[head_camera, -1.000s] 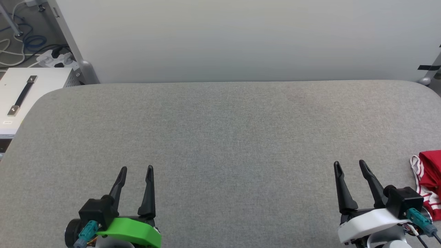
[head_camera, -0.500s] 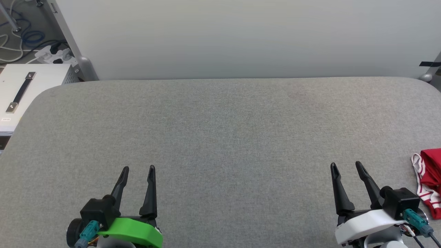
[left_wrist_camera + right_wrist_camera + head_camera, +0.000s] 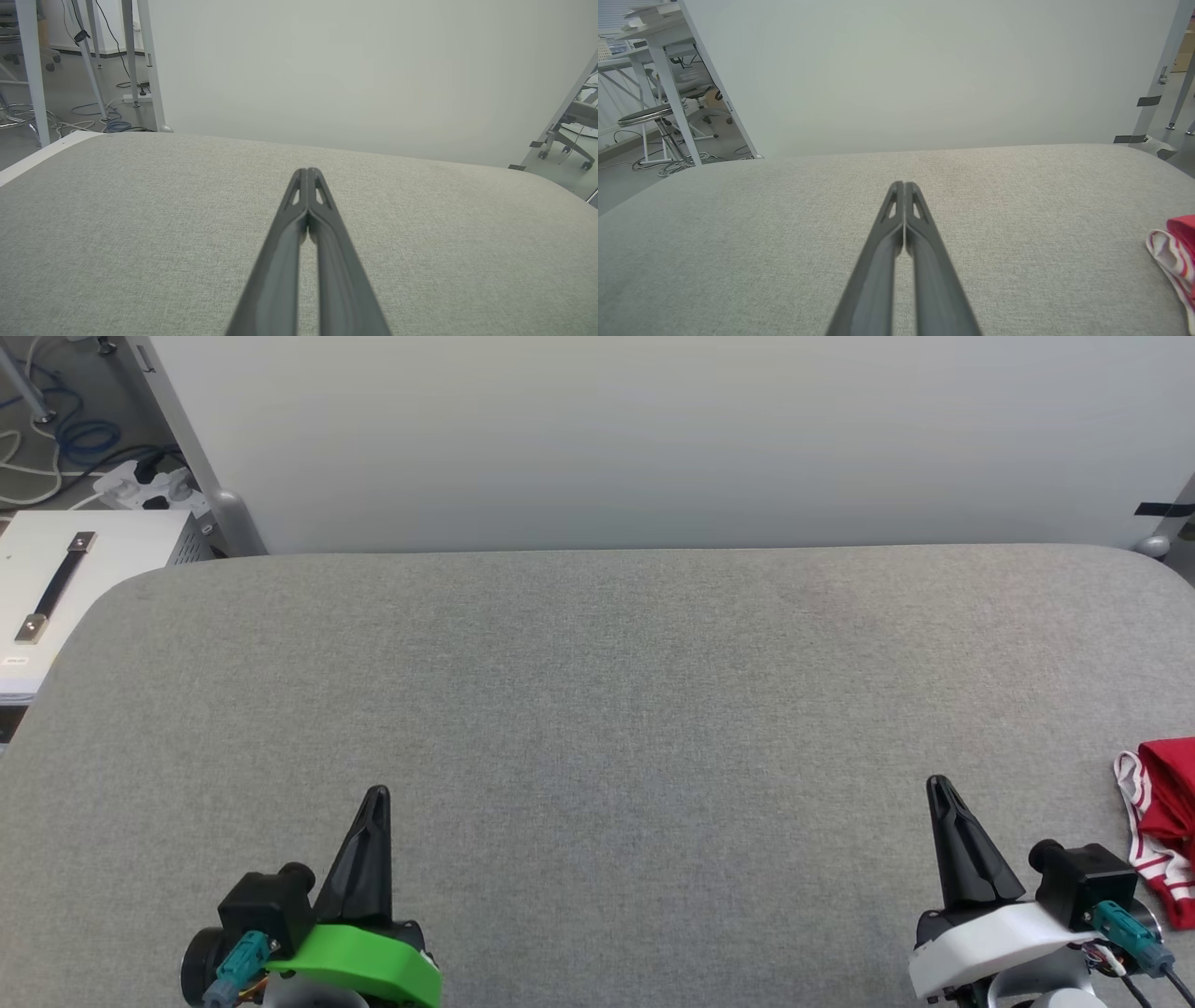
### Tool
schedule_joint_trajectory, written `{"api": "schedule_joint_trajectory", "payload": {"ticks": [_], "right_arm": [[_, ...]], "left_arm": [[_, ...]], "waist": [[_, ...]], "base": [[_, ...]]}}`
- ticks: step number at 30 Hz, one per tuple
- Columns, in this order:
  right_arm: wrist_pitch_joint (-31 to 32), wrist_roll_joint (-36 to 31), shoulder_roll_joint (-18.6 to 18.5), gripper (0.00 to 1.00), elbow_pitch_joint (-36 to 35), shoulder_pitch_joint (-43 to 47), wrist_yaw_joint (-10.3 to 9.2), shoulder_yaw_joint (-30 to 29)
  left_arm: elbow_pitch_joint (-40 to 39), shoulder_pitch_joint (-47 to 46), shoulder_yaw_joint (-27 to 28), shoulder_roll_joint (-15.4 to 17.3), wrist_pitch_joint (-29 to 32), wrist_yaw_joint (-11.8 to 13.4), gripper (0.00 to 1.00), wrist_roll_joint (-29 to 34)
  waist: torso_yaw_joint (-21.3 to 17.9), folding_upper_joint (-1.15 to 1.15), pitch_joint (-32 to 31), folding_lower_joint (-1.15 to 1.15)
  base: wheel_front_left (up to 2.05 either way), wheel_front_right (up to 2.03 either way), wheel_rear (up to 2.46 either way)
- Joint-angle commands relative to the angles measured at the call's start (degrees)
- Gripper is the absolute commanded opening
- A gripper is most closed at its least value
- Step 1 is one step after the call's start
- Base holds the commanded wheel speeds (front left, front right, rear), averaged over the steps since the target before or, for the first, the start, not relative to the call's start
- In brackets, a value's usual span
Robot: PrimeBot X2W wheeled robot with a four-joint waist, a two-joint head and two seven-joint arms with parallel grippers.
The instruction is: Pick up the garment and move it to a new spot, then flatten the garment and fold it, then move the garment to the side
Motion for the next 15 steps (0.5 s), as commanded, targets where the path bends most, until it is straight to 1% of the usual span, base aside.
{"api": "schedule_joint_trajectory", "payload": {"ticks": [1, 15], "right_arm": [[0.3, -0.6, 0.2, 0.0, -0.4, 0.0, 0.0, -0.1], [1.8, -2.0, 0.5, 0.0, -1.3, -0.1, -0.01, -0.5]], "left_arm": [[-0.3, -0.1, 0.1, 0.0, 0.3, 0.3, 0.0, 0.6], [-1.1, -0.4, 0.2, -0.1, 2.0, 1.1, 0.0, 2.0]], "waist": [[0.0, 0.0, 0.0, 0.0], [-0.1, 0.0, 0.1, 0.0]], "base": [[0.0, 0.0, 0.0], [0.0, 0.0, 0.0]]}}
